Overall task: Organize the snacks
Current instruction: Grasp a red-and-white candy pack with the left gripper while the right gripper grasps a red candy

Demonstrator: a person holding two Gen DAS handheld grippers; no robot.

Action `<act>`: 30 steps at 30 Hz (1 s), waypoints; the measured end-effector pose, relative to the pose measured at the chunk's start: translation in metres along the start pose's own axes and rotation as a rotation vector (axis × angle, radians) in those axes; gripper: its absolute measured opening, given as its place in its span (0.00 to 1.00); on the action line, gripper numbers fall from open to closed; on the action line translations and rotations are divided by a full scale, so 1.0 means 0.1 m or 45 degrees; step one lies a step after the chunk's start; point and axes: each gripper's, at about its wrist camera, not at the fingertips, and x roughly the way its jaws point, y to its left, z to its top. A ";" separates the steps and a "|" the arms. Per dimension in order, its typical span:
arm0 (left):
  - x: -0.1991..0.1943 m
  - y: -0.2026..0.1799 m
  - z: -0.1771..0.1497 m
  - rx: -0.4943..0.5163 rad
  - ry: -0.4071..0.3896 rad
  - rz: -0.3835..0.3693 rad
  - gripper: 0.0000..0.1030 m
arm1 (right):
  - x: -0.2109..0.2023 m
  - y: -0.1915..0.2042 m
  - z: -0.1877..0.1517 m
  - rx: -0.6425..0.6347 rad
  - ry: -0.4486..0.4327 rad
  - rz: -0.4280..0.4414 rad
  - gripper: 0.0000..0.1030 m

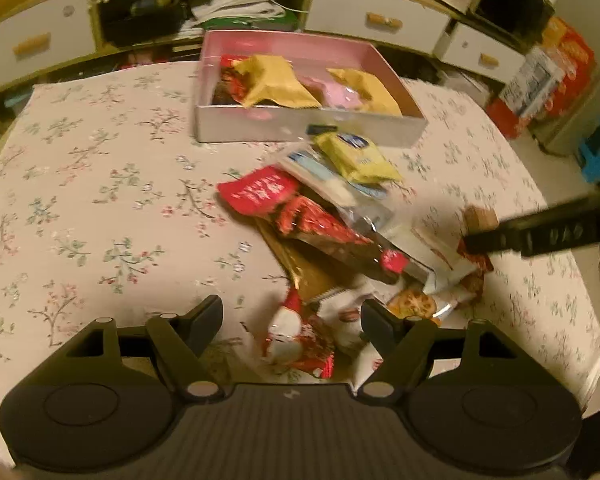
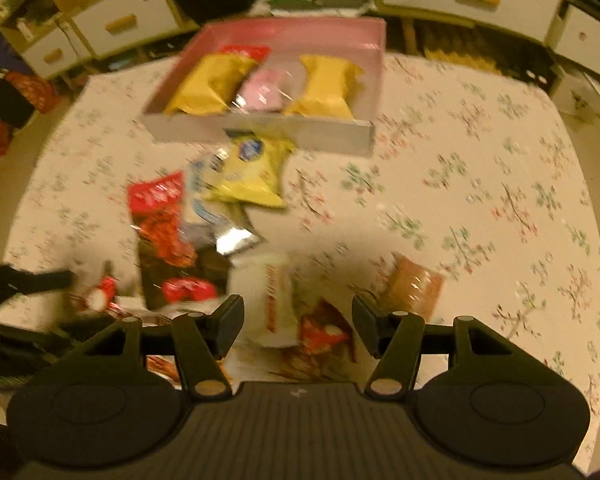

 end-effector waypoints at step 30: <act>0.34 0.03 0.02 0.009 0.047 0.042 0.46 | 0.33 -0.14 -0.17 0.081 0.142 -0.045 0.45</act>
